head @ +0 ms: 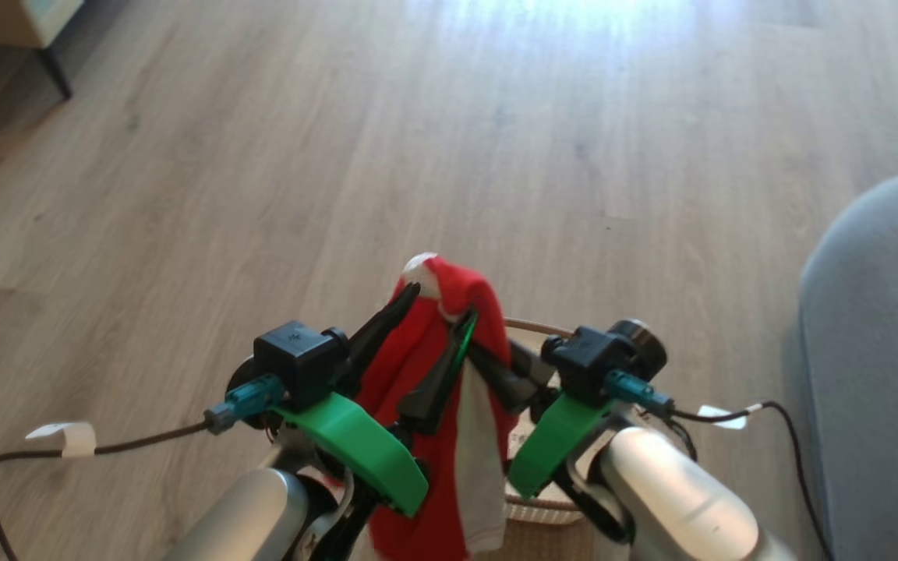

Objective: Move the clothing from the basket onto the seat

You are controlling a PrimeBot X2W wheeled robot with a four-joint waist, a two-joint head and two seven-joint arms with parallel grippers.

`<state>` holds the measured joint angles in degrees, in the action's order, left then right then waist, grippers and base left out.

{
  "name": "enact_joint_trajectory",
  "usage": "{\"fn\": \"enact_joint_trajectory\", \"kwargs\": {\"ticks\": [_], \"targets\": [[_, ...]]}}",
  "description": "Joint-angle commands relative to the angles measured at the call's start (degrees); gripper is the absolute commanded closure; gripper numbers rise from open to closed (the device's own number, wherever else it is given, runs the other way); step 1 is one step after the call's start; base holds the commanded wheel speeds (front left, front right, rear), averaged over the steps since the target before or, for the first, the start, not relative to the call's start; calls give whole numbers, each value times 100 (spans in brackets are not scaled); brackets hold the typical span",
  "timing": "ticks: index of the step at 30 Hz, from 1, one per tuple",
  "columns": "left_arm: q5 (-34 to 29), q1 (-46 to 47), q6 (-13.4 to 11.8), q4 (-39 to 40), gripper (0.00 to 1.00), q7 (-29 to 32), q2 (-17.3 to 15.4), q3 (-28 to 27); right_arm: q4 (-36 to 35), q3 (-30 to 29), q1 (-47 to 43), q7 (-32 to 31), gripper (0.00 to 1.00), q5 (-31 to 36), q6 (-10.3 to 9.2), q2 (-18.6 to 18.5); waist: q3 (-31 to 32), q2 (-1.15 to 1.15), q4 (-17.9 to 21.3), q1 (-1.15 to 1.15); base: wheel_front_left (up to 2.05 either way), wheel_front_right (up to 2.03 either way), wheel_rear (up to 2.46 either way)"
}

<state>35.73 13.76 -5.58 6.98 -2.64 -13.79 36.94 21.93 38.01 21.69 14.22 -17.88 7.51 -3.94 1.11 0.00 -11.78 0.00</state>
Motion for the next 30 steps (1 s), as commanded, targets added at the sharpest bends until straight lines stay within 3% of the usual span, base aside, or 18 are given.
{"fn": "enact_joint_trajectory", "kwargs": {"ticks": [1, 8, 22, 30], "targets": [[-11, 169, -25, 155, 0, -71, -53, -243, -172, -47, 211, 76, 100, 59, -2, 105, -18, 0, 140, 0, 0, 0, 0], [-117, -40, -45, -7, 0, -332, -87, -184, -466, -656, 99, 62, 100, 309, -2, -134, -127, 0, 958, 0, 0, 0, 0], [-239, -156, 303, -664, 0, -892, 458, 428, -1966, -1976, -518, -615, 100, 418, -2, -978, -204, 0, 2879, 0, 0, 0, 0], [-278, -14, 395, -900, 0, -979, 619, 544, -2489, -2478, -937, -859, 100, 385, -2, -1113, -293, 0, 3319, 0, 0, 0, 0]]}}
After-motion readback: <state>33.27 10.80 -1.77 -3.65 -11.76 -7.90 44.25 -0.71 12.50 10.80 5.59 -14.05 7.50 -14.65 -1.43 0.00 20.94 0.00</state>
